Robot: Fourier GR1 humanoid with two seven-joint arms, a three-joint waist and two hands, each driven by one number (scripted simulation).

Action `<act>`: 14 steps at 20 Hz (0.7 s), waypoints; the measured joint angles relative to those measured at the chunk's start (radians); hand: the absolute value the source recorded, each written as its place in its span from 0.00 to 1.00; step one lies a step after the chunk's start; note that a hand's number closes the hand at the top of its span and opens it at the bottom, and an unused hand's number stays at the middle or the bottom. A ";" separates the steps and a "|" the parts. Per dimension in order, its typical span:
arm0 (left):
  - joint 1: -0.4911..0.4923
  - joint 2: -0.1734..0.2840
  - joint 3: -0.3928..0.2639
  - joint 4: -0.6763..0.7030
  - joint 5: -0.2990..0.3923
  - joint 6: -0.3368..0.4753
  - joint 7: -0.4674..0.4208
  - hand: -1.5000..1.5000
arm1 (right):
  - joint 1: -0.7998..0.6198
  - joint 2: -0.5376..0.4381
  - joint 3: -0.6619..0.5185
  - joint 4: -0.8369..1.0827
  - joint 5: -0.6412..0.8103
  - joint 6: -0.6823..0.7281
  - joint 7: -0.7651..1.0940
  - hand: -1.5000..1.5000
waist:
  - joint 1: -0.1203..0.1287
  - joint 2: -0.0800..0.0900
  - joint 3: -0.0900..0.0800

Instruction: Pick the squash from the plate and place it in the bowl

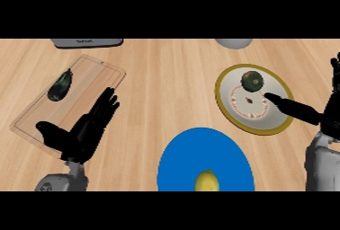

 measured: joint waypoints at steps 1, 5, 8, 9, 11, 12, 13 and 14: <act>0.007 0.004 0.005 0.000 0.005 -0.005 -0.003 0.50 | 0.059 0.005 0.019 -0.062 -0.027 0.011 -0.010 0.00 | -0.003 -0.001 0.000; 0.029 0.005 0.004 -0.014 0.002 -0.004 -0.009 0.50 | 0.323 0.016 0.095 -0.290 -0.134 0.039 -0.072 1.00 | -0.014 -0.004 0.000; 0.035 0.006 0.005 -0.030 -0.002 0.007 0.002 0.50 | 0.534 0.019 0.153 -0.429 -0.191 0.063 -0.136 1.00 | -0.032 -0.007 0.001; 0.039 0.004 0.006 -0.028 -0.002 0.007 -0.002 0.50 | 0.603 0.020 0.173 -0.474 -0.207 0.072 -0.158 1.00 | -0.038 -0.007 0.001; 0.047 0.001 0.009 -0.026 -0.003 0.012 -0.006 0.50 | 0.744 0.021 0.212 -0.529 -0.245 0.085 -0.218 1.00 | -0.050 -0.008 0.002; 0.050 0.005 0.015 -0.026 -0.001 0.012 -0.007 0.50 | 0.813 0.021 0.232 -0.553 -0.264 0.094 -0.247 1.00 | -0.055 -0.009 0.002; 0.055 0.006 0.018 -0.028 0.003 0.010 -0.007 0.50 | 0.880 0.022 0.253 -0.568 -0.279 0.101 -0.282 1.00 | -0.059 -0.010 0.002; 0.058 0.010 0.020 -0.033 0.003 0.010 -0.006 0.50 | 0.944 0.022 0.274 -0.578 -0.286 0.105 -0.317 1.00 | -0.064 -0.011 0.003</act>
